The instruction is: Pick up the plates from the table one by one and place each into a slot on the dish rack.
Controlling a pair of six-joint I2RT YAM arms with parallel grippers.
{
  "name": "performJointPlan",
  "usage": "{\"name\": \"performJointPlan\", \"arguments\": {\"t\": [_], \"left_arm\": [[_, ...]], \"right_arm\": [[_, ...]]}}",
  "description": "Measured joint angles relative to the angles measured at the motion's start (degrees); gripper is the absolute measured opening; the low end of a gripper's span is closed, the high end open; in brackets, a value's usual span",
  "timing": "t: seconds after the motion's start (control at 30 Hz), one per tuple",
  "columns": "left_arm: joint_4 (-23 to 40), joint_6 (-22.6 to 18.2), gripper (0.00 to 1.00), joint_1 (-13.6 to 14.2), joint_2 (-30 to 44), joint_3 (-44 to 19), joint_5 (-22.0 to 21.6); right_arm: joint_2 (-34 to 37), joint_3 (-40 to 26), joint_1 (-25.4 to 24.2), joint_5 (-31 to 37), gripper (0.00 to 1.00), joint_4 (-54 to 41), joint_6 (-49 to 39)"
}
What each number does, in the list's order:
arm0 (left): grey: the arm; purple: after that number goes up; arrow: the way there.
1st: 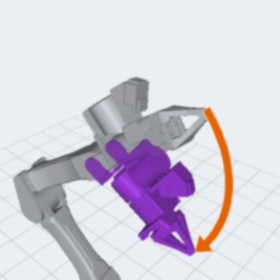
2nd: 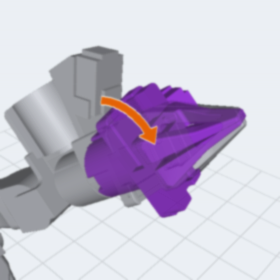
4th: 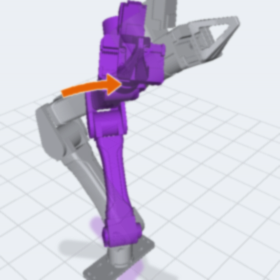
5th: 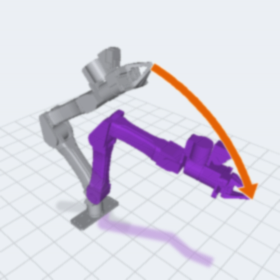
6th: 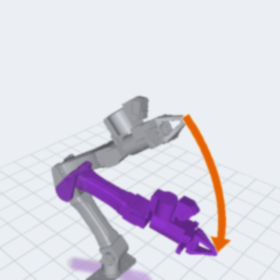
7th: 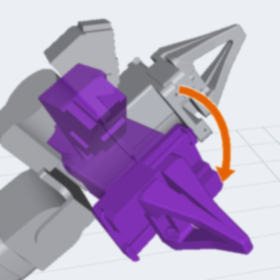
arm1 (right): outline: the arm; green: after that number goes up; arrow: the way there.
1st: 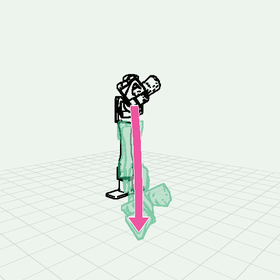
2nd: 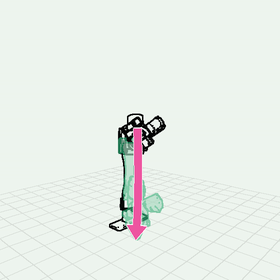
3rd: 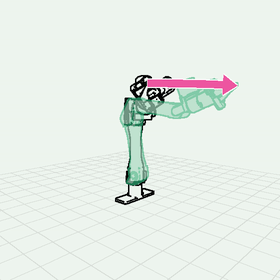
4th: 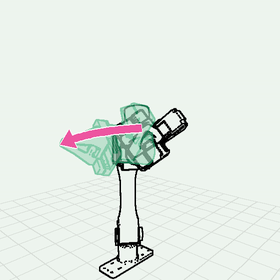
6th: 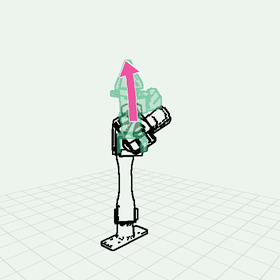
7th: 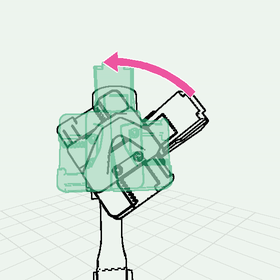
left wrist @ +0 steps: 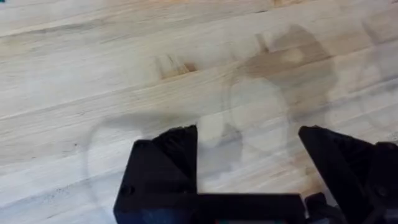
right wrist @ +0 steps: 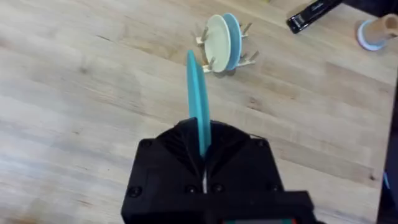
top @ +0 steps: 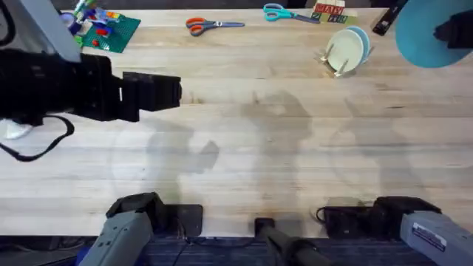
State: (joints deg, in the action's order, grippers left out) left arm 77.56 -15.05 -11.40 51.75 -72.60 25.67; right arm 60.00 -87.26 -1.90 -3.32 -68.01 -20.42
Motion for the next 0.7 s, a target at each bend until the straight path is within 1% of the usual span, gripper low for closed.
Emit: {"name": "performJointPlan", "arguments": {"t": [0.13,0.23,0.43,0.57,0.63,0.7], "left_arm": [[0.0,0.02,0.994,0.0,0.0,0.0,0.0],[0.0,0.02,0.994,0.0,0.0,0.0,0.0],[0.0,0.02,0.994,0.0,0.0,0.0,0.02],[-0.02,0.01,0.994,0.0,0.0,0.0,0.12],[-0.02,-0.96,0.994,0.0,0.0,0.0,0.92],[0.02,-4.64,0.994,0.0,0.0,0.0,3.56]], "right_arm": [[2.13,0.02,-4.74,-4.5,0.03,0.33,-2.6],[3.35,0.02,-7.41,-6.11,0.03,1.87,-3.94],[4.27,0.07,-10.26,-7.31,0.03,6.49,-5.82],[4.97,0.07,-11.44,-9.14,0.03,7.32,-6.97],[5.98,0.07,-11.81,-10.17,0.03,7.49,-7.26],[7.41,0.07,-12.0,-10.8,0.03,7.58,-7.52]]}}
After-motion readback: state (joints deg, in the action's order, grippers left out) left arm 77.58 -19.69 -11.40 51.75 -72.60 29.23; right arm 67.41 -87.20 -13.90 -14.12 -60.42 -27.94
